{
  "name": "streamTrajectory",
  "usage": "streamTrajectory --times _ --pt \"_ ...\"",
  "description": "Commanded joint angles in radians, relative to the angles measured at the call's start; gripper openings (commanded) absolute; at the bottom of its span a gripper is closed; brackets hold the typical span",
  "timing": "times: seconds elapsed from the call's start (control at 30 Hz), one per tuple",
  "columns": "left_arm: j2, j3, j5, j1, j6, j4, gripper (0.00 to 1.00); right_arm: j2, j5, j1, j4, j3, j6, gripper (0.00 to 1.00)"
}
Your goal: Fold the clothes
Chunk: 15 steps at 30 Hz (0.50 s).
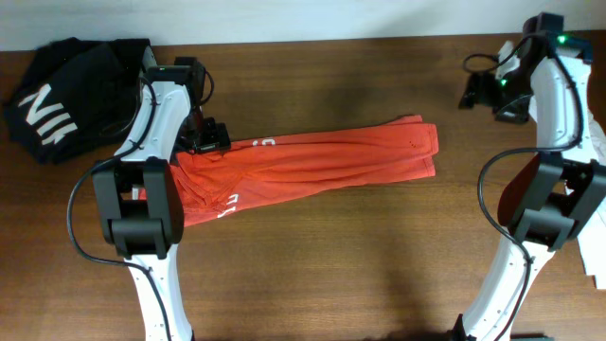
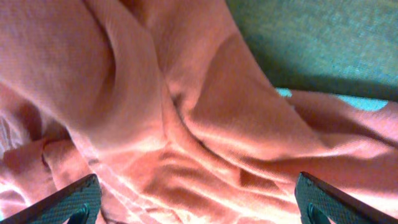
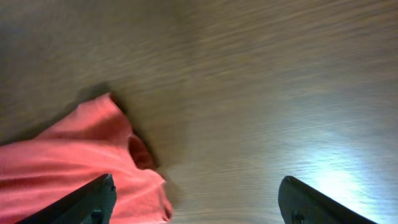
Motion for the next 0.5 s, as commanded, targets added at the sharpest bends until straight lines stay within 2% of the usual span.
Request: streamTrajectory --times 0.0,0.1,0.23,0.33,0.47 --pt "-0.027 0.018 0.012 0.003 -0.006 0.011 0.99 -0.005 -0.124 0.006 0.08 -0.15 -0.052 0.91" --pt "-0.027 0.018 0.013 0.003 -0.006 0.003 0.99 -0.005 -0.212 0.006 0.204 -0.313 -0.09 0.91" --pt "-0.027 0.018 0.035 0.003 -0.006 0.003 0.99 -0.005 -0.325 0.006 0.293 -0.439 -0.151 0.92" --pt "-0.027 0.018 0.035 0.003 -0.006 0.005 0.99 -0.005 -0.42 0.006 0.29 -0.467 -0.208 0.91" --pt "-0.027 0.018 0.035 0.003 -0.006 0.008 0.99 -0.005 -0.428 0.034 0.267 -0.472 -0.207 0.9"
